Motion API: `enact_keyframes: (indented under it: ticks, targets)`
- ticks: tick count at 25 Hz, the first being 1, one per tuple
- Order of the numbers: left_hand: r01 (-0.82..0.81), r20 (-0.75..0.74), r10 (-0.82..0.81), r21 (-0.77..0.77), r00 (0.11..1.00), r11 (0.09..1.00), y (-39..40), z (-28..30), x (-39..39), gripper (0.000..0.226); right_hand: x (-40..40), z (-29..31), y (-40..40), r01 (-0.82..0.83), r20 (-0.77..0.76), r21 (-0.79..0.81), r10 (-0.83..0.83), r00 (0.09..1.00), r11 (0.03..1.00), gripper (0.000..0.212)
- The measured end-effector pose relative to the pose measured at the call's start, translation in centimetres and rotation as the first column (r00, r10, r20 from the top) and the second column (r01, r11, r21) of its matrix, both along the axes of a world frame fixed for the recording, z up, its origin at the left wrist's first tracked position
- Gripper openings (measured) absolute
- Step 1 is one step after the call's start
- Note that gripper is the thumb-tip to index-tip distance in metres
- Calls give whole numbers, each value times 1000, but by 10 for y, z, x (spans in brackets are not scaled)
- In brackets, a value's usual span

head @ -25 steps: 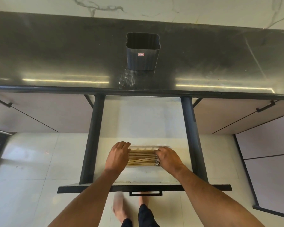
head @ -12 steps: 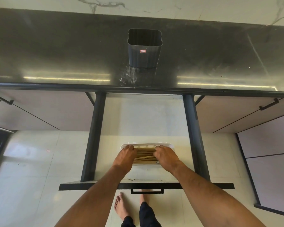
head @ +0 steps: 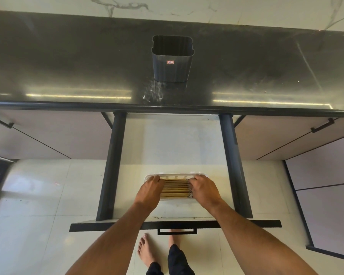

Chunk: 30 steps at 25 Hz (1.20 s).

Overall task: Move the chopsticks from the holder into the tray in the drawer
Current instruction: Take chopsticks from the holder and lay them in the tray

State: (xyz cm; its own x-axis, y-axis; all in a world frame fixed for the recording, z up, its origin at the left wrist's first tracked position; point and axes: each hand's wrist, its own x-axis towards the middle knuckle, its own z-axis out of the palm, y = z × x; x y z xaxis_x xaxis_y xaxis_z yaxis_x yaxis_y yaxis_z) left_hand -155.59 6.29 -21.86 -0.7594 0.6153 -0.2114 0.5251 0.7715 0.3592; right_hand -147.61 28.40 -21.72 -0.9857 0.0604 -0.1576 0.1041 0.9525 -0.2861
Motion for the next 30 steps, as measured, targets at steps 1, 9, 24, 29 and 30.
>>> enact_keyframes:
  ticks: [1, 9, 24, 29, 30]
  targets:
    - [-7, -46, 8, 35, 999, 999, 0, 4, -1, 28, 2, 4, 3, 41, -68, -43, -44, 997, 998, 11]
    - [-778, 339, 712, 111, 614, 618, -5, 18, -12, 27, -1, 9, 17, 720, 100, -370, -745, 659, 587, 34]
    - [-882, 516, 751, 20, 413, 471, -7, 15, -13, 46, -4, 4, -7, 816, 233, -364, -804, 546, 449, 36]
    - [-878, 512, 749, 22, 420, 478, -7, 15, -13, 46, -5, 5, -7, 824, 255, -344, -799, 544, 451, 34]
    - [-878, 510, 749, 25, 423, 479, -8, 14, -12, 46, -5, 4, -7, 825, 258, -344, -799, 543, 449, 34]
